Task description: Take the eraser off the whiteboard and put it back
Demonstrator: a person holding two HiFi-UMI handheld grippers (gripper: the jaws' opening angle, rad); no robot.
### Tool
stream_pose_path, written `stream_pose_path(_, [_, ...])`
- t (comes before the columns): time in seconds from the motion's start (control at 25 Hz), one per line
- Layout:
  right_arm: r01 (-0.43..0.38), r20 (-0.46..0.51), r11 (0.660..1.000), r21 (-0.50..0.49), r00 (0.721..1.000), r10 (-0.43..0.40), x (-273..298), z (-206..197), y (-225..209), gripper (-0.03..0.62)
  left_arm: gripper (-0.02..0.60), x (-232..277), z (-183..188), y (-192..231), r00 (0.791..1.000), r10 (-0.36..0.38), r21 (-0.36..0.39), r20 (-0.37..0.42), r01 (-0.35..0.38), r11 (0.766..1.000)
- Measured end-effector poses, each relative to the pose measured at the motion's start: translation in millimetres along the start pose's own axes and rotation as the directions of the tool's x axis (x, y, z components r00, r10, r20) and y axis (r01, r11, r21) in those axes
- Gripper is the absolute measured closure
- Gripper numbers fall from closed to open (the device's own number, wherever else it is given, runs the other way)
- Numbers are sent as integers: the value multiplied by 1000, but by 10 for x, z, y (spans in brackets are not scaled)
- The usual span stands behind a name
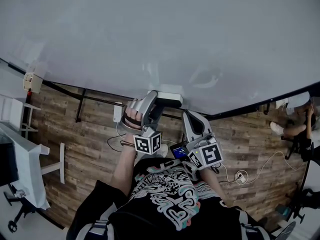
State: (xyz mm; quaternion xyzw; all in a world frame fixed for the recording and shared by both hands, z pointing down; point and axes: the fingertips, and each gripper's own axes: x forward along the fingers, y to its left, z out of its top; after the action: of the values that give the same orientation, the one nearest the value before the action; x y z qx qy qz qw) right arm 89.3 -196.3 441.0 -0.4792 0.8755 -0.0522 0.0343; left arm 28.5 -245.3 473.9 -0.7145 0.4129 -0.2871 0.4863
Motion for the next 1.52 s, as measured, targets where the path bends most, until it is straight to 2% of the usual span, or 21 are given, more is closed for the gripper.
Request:
stream_pose_path(0.2, [14,4,1000,-1,1000,-14,-29,11,-63,580,173,26,22,-34,1000,-2,13,1,2,1000])
stream_pose_path(0.36, [16,2,1000,-5,1000,-16,-30,0,-66,580,225,24,67,-21,1000,16,49,25,-17,999])
stream_pose_path(0.6, [30,-1,1000,-6,1000,-30,-52,-3,-106,580,236,43,49,-18,1000,15,48,22,-16,999])
stream_pose_path(0.72, [33,-2,999,-8,999,-33,-57,-11,-114,580,308,29,60,33,999,20,34,28,-21,999])
stream_pose_path(1.2, [34,-6,999,-28,999,-34,-65,8,-89,580,318,17,62,38,1000,7,4,28,-7,1000])
stream_pose_path(1.52, [64,1,998,-21,998,-64,-140,17,-116,580,311,-48,84,32,999,-11,-31,44,12,999])
